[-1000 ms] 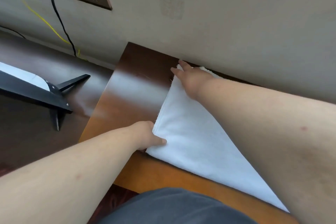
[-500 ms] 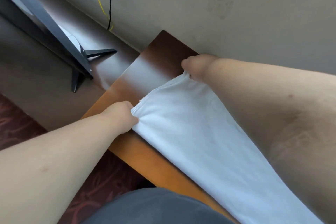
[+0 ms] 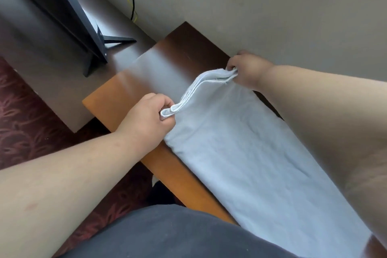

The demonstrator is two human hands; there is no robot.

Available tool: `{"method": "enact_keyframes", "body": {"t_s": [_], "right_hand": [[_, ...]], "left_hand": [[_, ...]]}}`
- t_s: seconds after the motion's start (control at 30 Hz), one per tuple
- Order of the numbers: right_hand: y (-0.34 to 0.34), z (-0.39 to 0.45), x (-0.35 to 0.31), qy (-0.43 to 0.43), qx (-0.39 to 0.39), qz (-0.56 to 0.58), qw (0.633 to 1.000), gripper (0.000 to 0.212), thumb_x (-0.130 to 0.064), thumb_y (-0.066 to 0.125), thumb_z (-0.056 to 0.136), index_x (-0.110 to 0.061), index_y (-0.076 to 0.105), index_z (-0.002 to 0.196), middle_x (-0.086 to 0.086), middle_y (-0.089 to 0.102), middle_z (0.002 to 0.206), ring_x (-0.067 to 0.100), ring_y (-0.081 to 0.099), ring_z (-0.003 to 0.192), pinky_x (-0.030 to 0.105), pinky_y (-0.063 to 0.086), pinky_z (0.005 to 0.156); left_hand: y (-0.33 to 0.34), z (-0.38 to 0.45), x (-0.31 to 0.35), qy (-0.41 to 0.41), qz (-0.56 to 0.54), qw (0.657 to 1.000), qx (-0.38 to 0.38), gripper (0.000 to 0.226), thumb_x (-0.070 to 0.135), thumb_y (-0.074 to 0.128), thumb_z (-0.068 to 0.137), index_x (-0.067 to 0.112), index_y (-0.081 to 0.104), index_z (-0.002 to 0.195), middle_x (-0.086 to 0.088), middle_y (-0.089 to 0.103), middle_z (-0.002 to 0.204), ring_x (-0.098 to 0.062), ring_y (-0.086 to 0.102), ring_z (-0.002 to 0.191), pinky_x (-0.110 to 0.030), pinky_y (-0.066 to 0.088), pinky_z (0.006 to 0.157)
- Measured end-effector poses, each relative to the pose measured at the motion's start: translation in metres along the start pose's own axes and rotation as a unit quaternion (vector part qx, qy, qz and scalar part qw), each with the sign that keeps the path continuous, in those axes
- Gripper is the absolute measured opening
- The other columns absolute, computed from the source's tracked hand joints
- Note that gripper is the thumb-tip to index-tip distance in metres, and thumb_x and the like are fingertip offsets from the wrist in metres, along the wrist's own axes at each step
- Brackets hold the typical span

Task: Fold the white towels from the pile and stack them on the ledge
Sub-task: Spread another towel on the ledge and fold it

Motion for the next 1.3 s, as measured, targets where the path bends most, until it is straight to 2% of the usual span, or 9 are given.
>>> {"method": "enact_keyframes", "body": {"t_s": [0.17,0.43,0.53,0.67,0.8,0.9,1.0,1.13,1.3], "right_hand": [[-0.025,-0.065,0.035,-0.009,0.041,0.024,0.999,0.025,-0.007,0.056,0.089,-0.021,0.066,0.107,0.009,0.051,0.117,0.024,0.05,0.093,0.024,0.034,0.083],[-0.05,-0.164,0.075,-0.023,0.094,0.025,0.995,0.014,-0.019,0.066,0.089,-0.021,0.068,0.102,0.012,0.053,0.112,0.035,0.058,0.091,0.034,0.048,0.088],[-0.055,-0.204,0.095,-0.016,0.113,0.042,0.993,0.016,-0.023,0.069,0.087,-0.019,0.069,0.102,0.012,0.052,0.109,0.033,0.058,0.088,0.03,0.044,0.083],[-0.057,-0.261,0.123,0.01,0.144,0.067,0.987,0.015,-0.017,0.068,0.086,-0.017,0.068,0.101,0.007,0.047,0.102,0.033,0.057,0.086,0.03,0.043,0.08],[-0.047,-0.333,0.157,0.049,0.171,0.114,0.977,0.024,-0.03,0.068,0.077,-0.017,0.068,0.098,0.006,0.05,0.105,0.029,0.057,0.093,0.025,0.038,0.082],[-0.03,-0.373,0.178,0.068,0.171,0.128,0.975,0.021,-0.017,0.075,0.08,-0.019,0.068,0.1,0.004,0.05,0.111,0.025,0.056,0.094,0.028,0.042,0.088],[-0.015,-0.407,0.203,0.1,0.177,0.152,0.967,0.025,-0.005,0.069,0.082,-0.02,0.067,0.102,0.0,0.048,0.115,0.019,0.051,0.093,0.024,0.035,0.087],[0.003,-0.445,0.225,0.131,0.186,0.159,0.961,0.028,0.0,0.063,0.083,-0.021,0.067,0.101,0.003,0.05,0.118,0.02,0.051,0.092,0.024,0.035,0.085],[0.049,-0.479,0.254,0.187,0.143,0.164,0.958,0.041,0.008,0.054,0.078,-0.025,0.067,0.098,0.0,0.051,0.119,0.021,0.052,0.093,0.029,0.042,0.082]], "left_hand": [[0.015,-0.054,0.053,0.035,0.023,0.999,0.03,0.019,0.022,0.06,0.076,0.039,0.054,0.079,0.013,0.051,0.088,0.003,0.049,0.089,-0.01,0.035,0.066],[0.062,-0.133,0.134,0.113,0.059,0.992,0.025,0.018,0.019,0.06,0.08,0.037,0.058,0.082,0.011,0.05,0.086,-0.006,0.052,0.081,-0.028,0.046,0.069],[0.079,-0.155,0.158,0.134,0.074,0.988,0.024,0.019,0.02,0.058,0.079,0.039,0.058,0.078,0.012,0.049,0.081,-0.006,0.052,0.076,-0.027,0.04,0.062],[0.101,-0.194,0.201,0.197,0.083,0.977,0.015,0.021,0.014,0.06,0.08,0.034,0.061,0.085,0.019,0.046,0.086,-0.006,0.049,0.085,-0.021,0.04,0.07],[0.129,-0.236,0.244,0.281,0.078,0.956,-0.011,0.022,0.005,0.066,0.078,0.024,0.068,0.09,0.02,0.046,0.086,-0.003,0.046,0.084,-0.019,0.042,0.07],[0.155,-0.263,0.268,0.331,0.072,0.94,-0.036,0.023,-0.002,0.071,0.073,0.016,0.072,0.088,0.009,0.056,0.09,-0.005,0.049,0.081,-0.019,0.042,0.066],[0.176,-0.288,0.294,0.383,0.075,0.919,-0.047,0.024,-0.005,0.073,0.069,0.014,0.073,0.083,0.002,0.061,0.087,-0.008,0.052,0.079,-0.017,0.042,0.059],[0.204,-0.31,0.32,0.457,0.055,0.883,-0.092,0.019,-0.004,0.072,0.071,0.008,0.073,0.084,-0.005,0.06,0.086,-0.025,0.06,0.073,-0.038,0.053,0.054],[0.272,-0.321,0.322,0.444,0.125,0.86,-0.219,0.024,0.006,0.069,0.08,0.02,0.071,0.099,0.001,0.059,0.101,-0.02,0.058,0.085,-0.033,0.051,0.061]]}}
Point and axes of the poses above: each hand's wrist, its own z-axis towards the middle knuckle, its own y-axis out of the palm, x = y × z, the point moved 9 cm from there along z, towards the middle knuckle
